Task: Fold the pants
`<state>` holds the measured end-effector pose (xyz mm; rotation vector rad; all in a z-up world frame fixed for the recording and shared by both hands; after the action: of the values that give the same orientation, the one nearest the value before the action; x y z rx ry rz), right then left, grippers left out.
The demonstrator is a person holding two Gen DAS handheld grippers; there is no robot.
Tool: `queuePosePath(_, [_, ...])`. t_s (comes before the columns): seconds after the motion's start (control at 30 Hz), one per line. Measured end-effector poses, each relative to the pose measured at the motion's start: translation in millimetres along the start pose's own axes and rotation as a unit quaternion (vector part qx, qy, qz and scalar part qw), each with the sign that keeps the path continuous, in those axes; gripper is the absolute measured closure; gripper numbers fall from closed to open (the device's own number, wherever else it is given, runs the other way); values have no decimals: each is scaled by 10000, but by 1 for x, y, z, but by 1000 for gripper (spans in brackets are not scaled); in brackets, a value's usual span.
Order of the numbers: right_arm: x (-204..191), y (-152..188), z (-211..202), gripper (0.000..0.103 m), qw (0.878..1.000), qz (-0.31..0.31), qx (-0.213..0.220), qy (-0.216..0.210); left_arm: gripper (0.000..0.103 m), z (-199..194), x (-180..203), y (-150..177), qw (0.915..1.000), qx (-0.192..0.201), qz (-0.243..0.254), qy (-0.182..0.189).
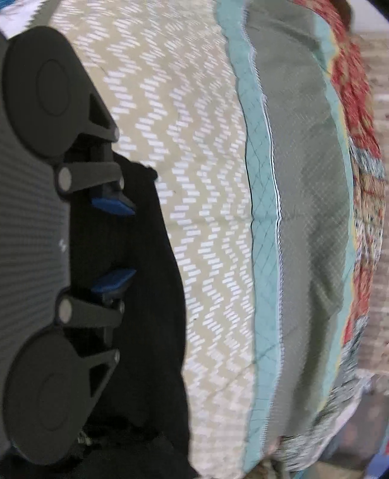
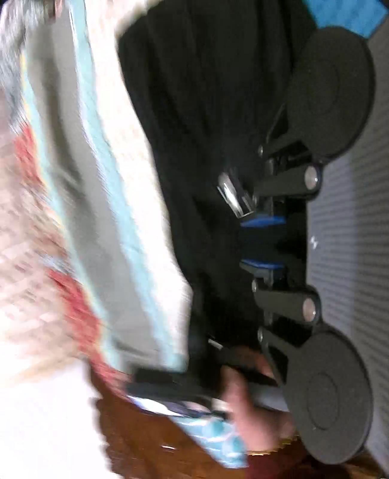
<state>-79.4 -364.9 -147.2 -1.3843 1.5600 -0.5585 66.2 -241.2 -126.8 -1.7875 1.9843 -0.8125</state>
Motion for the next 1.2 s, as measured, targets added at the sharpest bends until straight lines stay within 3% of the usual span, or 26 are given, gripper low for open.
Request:
queuePosePath(0.07, [34, -7, -24, 55, 9976, 203, 371, 548, 45, -26, -8, 2, 9990, 192, -357, 189])
queuePosePath(0.1, [53, -8, -36, 53, 9943, 360, 533, 850, 37, -41, -10, 3, 9973, 377, -540, 331])
queuePosePath(0.17, [90, -8, -55, 53, 9860, 721, 723, 1315, 32, -63, -11, 8, 9933, 677, -737, 578])
queuePosePath(0.23, [120, -2, -65, 53, 9767, 1104, 765, 1674, 32, -65, -6, 14, 9932, 600, -706, 706])
queuePosePath(0.33, [147, 12, -64, 51, 9708, 1578, 636, 1691, 32, -37, 4, 33, 9989, 148, -344, 280])
queuePosePath(0.43, [151, 22, -44, 51, 9713, 1951, 390, 1304, 28, -25, 8, 41, 9996, 265, -88, 39])
queuePosePath(0.53, [135, 23, -35, 75, 9746, 1962, 226, 1058, 32, -37, 8, 28, 9993, 57, -359, 102])
queuePosePath(0.63, [103, 6, -50, 81, 9832, 1506, 489, 903, 30, -79, 12, 12, 9944, 363, -780, 610])
queuePosePath(0.77, [42, -23, -53, 82, 9945, 309, 758, 658, 15, -113, 57, -8, 9872, 504, -421, 1452])
queuePosePath(0.83, [11, -29, -46, 81, 9954, -283, 743, 534, 7, -118, 87, -17, 9815, 369, -130, 1873])
queuePosePath(0.93, [-20, -25, -36, 81, 9909, -1053, 618, 566, 6, -116, 129, -27, 9731, -88, 198, 2294])
queuePosePath(1.03, [-38, -15, -38, 81, 9876, -1365, 596, 487, 4, -107, 165, -26, 9727, -359, 814, 2143])
queuePosePath(1.07, [-40, -18, -36, 81, 9876, -1386, 597, 427, 9, -101, 171, -26, 9738, -422, 892, 2049])
queuePosePath(1.1, [-44, -16, -37, 81, 9868, -1461, 596, 367, 25, -93, 174, -24, 9731, -562, 877, 2057])
queuePosePath(1.13, [-49, -16, -38, 81, 9852, -1562, 609, 357, 42, -86, 174, -23, 9713, -731, 819, 2111])
queuePosePath(1.17, [-54, -12, -42, 81, 9834, -1658, 636, 378, 80, -80, 173, -22, 9715, -846, 746, 2087])
queuePosePath(1.2, [-57, -12, -42, 81, 9814, -1748, 661, 430, 91, -77, 167, -21, 9748, -791, 648, 1981])
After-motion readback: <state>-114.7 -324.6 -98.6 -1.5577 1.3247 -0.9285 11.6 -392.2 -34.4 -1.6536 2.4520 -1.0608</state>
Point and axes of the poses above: each gripper's, at about its wrist camera, not at the fingertips, and z roughly the way its jaws point, x to its right, y to its underside, the point moved 3 cm from there along z, roughly the way its jaws point, and after that the axes turned 7 degrees about -z, right-handed, at the moved point
